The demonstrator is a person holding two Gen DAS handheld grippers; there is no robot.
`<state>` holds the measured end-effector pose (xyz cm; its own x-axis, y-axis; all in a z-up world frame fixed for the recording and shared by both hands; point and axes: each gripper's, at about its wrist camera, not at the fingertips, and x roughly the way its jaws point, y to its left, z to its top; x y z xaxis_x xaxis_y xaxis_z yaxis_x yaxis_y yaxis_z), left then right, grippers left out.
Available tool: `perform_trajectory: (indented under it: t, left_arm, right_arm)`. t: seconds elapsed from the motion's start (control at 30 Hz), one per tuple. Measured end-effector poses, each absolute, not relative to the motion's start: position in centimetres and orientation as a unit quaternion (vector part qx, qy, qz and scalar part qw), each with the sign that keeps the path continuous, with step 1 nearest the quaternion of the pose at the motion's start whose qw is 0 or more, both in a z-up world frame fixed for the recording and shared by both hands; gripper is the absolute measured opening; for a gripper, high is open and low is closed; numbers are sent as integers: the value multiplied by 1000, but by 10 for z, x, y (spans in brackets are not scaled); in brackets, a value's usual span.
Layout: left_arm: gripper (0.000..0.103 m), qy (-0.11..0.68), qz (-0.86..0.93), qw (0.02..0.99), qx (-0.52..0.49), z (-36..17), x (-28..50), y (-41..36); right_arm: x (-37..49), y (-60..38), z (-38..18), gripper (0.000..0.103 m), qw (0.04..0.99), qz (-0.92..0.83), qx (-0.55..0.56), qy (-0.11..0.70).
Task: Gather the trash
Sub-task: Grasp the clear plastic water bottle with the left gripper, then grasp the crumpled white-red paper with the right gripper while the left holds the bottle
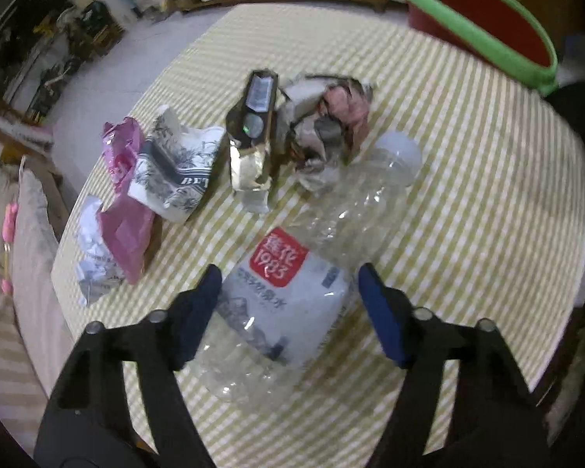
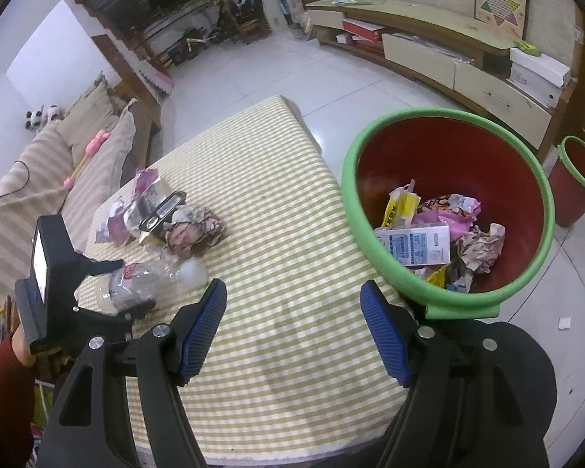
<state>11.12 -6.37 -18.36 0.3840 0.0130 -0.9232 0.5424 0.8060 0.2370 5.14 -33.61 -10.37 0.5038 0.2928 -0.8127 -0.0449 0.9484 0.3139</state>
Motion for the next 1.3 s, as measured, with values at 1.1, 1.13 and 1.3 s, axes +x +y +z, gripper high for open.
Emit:
perform_trajectory:
  t: [1.1,1.13,1.3]
  left_arm:
    - [82,573,-75,808,-111,-161,11,14]
    - [83,574,-76,808,-112,-161,10,14]
    - [84,577,-89,804,-112,-160,3,11]
  right_arm:
    - [167,-170,-170,78,811,181,-37,555]
    - [168,-169,-173,78,810,181,-35,557]
    - [165,-172,-174,50,813,184,-25,552]
